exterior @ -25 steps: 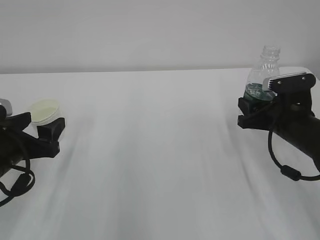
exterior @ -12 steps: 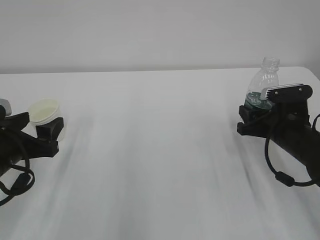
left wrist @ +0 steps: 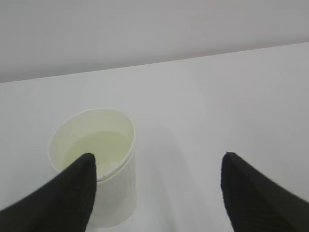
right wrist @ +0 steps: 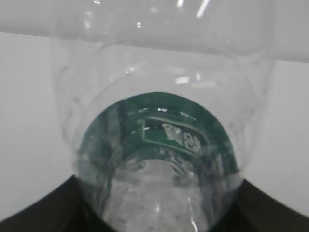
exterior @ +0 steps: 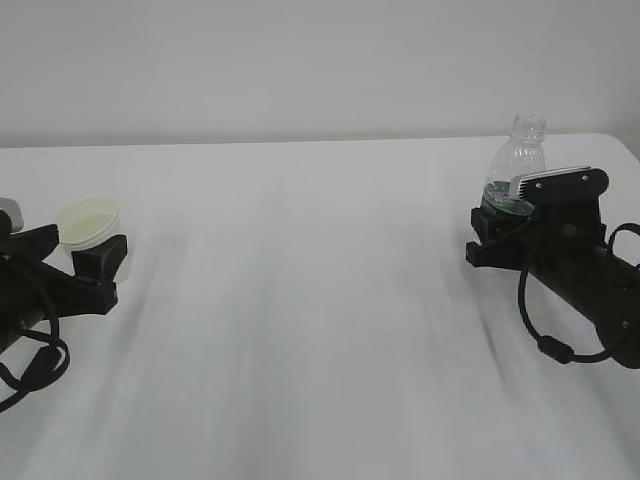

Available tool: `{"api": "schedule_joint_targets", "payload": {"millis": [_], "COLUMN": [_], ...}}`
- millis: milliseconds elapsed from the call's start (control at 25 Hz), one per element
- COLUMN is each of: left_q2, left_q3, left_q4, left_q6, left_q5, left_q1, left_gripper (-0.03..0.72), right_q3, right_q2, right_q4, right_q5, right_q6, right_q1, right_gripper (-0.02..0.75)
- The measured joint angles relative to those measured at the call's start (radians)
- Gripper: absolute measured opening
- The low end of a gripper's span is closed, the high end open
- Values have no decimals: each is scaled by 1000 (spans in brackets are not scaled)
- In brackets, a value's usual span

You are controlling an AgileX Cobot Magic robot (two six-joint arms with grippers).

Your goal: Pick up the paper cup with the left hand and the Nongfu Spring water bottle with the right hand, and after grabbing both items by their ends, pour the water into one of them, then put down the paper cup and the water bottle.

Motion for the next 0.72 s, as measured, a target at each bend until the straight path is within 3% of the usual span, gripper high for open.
{"api": "schedule_joint_targets", "payload": {"millis": [720], "left_q2": [0], "left_q3": [0], "left_q4": [0], "left_q6": [2], "left_q5": [0], "left_q1": [0], "left_gripper": [596], "right_q3": [-51], "right_q2": [50], "right_q4": [1], "right_q5": [32], "right_q6": [-17], "right_q1": [0], "right_gripper": [424]}}
